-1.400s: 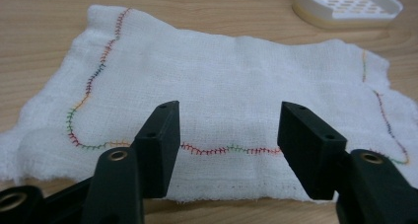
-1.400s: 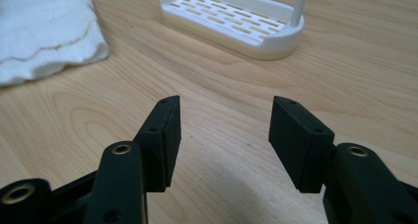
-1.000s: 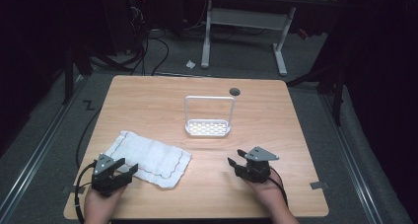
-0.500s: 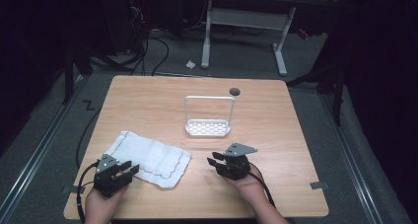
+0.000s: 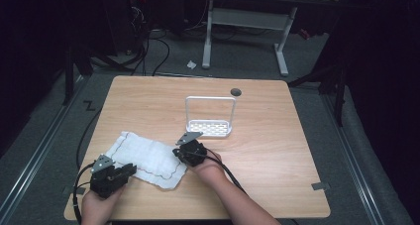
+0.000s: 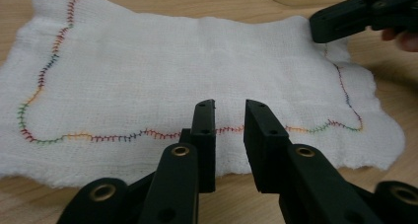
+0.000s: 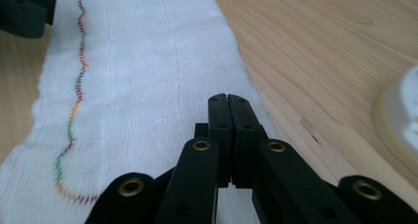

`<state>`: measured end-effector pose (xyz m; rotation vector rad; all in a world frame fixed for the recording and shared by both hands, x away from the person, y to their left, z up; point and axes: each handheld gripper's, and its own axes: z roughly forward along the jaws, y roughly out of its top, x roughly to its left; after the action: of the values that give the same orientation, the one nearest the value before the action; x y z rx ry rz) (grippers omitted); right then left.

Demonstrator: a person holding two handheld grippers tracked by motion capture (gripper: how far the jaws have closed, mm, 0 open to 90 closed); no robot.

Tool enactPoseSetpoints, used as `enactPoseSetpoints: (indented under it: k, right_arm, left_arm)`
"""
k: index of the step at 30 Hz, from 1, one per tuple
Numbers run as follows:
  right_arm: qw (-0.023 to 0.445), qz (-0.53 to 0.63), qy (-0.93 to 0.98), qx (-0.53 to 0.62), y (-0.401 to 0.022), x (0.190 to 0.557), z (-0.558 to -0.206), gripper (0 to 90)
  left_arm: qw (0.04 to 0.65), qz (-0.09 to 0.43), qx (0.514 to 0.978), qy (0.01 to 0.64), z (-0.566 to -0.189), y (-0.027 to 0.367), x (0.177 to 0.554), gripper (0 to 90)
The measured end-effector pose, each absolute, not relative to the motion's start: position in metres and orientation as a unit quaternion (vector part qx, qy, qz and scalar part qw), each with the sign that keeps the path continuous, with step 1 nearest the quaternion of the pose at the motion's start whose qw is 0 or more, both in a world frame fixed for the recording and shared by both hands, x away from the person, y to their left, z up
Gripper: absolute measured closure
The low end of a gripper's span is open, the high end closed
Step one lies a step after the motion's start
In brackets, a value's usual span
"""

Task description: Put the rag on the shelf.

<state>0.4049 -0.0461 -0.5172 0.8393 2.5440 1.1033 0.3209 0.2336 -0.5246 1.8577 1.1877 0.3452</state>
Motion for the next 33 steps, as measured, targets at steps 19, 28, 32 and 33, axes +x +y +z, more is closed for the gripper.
enactPoseSetpoints:
  k: [19,28,32,33]
  right_arm:
    - [0.113,0.380,0.873,0.284,-0.107,0.348,-0.532,90.0]
    - [0.117,0.385,0.865,0.300,-0.156,0.294,-0.534,90.0]
    - [0.113,0.387,0.864,0.301,-0.161,0.277,-0.533,90.0]
    - [0.112,0.392,0.863,0.298,-0.161,0.276,-0.531,90.0]
  left_arm:
    - [0.459,0.128,0.739,0.476,-0.524,0.231,0.320,66.2]
    - [0.447,0.114,0.765,0.449,-0.522,0.208,0.311,71.7]
    - [0.444,0.111,0.769,0.446,-0.522,0.200,0.311,73.7]
    - [0.443,0.110,0.770,0.445,-0.522,0.198,0.310,74.6]
